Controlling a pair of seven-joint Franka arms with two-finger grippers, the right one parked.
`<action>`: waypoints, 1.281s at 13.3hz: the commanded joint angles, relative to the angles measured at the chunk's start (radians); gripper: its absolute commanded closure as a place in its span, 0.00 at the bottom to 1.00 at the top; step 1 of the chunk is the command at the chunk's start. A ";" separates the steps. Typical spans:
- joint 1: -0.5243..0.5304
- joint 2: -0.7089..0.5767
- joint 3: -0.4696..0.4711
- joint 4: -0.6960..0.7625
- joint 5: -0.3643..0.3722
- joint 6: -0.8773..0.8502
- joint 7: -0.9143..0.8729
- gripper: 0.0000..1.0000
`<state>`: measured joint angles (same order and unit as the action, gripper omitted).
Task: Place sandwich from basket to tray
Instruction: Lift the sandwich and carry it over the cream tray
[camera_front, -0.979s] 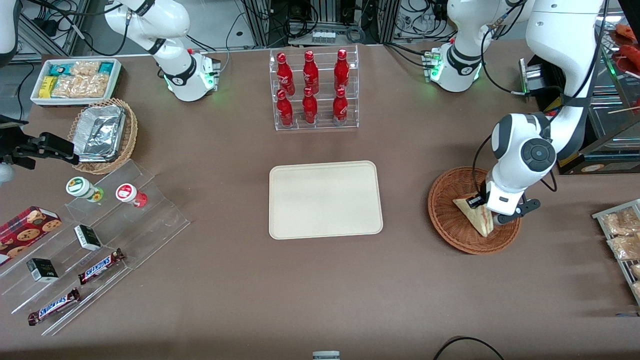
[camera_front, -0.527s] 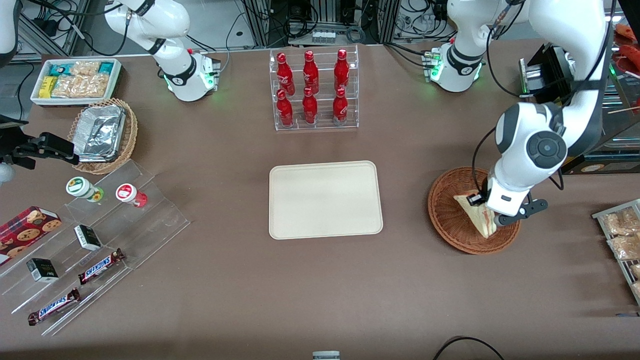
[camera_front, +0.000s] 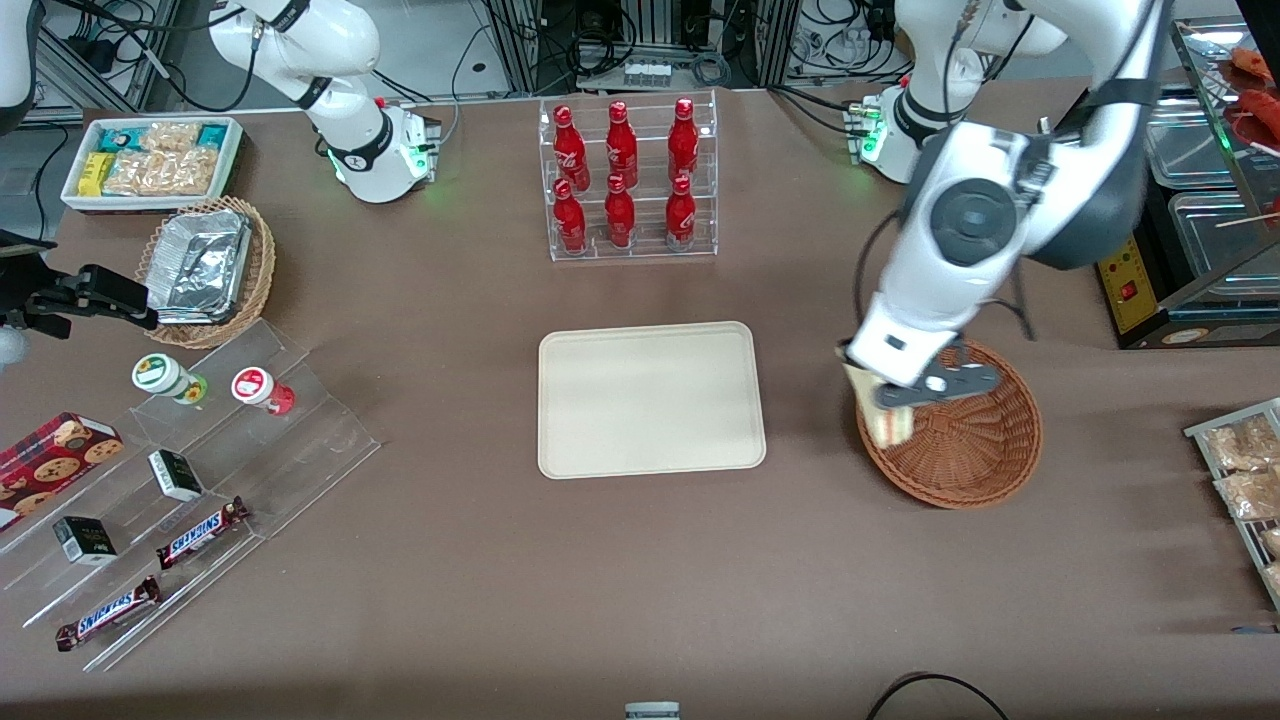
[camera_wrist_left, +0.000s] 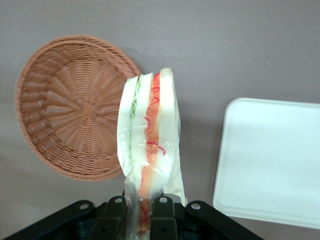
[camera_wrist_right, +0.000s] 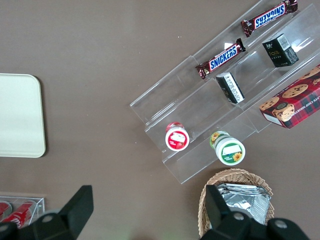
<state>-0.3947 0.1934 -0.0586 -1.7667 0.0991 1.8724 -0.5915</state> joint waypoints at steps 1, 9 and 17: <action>-0.087 0.088 0.013 0.097 -0.022 -0.018 -0.063 1.00; -0.315 0.391 0.014 0.276 -0.022 0.085 -0.145 1.00; -0.403 0.497 0.014 0.277 -0.018 0.185 -0.179 1.00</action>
<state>-0.7688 0.6582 -0.0597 -1.5233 0.0784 2.0573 -0.7552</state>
